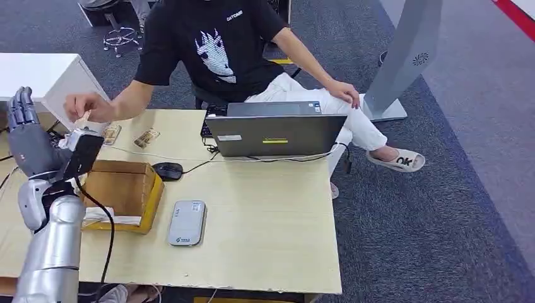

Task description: Pass the card to the sensor for recognition and then transmit it.

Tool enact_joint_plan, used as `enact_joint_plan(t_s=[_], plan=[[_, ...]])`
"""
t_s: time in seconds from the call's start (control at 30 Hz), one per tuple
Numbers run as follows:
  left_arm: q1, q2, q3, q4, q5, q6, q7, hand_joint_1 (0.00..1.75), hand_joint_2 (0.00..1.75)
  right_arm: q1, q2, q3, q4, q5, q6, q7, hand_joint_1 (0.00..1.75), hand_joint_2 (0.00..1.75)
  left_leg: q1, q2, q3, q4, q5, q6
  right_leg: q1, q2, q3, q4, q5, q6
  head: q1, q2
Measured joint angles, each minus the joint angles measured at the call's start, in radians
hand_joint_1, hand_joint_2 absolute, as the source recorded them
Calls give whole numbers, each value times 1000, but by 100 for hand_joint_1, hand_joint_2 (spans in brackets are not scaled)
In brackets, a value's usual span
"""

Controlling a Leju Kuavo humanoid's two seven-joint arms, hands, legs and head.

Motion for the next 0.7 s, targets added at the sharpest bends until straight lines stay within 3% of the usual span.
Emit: enact_joint_plan(t_s=[0.57, 0.7], plan=[[67, -15, -53, -13, 58, -72, 2, 175, 175, 4, 0, 19, 0, 10, 3, -33, 0, 175, 0, 0, -1, 0, 0, 0, 0, 1, -1, 0, 0, 0, 0, 0], [82, -18, -72, -29, 68, -114, 0, 175, 175, 4, 0, 22, 0, 9, 3, -34, 0, 175, 0, 0, -1, 0, 0, 0, 0, 0, -1, 0, 0, 0, 0, 0]])
